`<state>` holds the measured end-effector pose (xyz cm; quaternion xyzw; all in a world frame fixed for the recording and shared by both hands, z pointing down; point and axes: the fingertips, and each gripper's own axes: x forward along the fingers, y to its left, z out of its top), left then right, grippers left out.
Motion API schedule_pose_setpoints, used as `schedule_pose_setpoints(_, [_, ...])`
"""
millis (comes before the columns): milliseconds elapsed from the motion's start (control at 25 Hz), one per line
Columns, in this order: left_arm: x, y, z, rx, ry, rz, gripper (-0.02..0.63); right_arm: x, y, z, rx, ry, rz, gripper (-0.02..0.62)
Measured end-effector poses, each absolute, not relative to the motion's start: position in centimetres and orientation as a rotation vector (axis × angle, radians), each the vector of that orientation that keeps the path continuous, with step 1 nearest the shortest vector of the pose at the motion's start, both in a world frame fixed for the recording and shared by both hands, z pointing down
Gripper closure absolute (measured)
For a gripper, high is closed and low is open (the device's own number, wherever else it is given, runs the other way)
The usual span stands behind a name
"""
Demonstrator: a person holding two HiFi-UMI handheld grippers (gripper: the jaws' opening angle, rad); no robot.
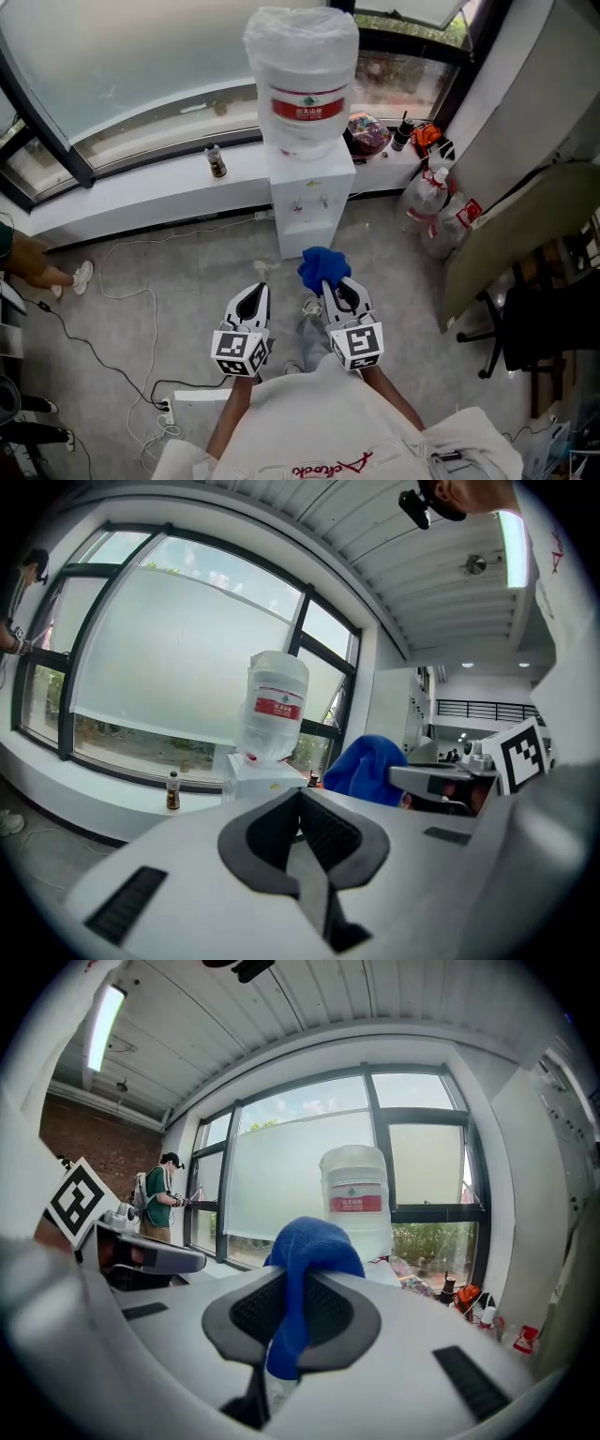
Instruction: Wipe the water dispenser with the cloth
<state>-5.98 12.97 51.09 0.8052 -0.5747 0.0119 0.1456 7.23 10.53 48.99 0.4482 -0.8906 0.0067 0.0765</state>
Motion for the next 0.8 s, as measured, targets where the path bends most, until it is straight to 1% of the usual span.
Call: schedule_pose_setpoints(800, [-2.5, 18.1, 51.1, 2.366, -1.637, 0.036, 0.594, 10.6, 16.0, 50.5, 1.346, -2.65, 0.031, 0.554])
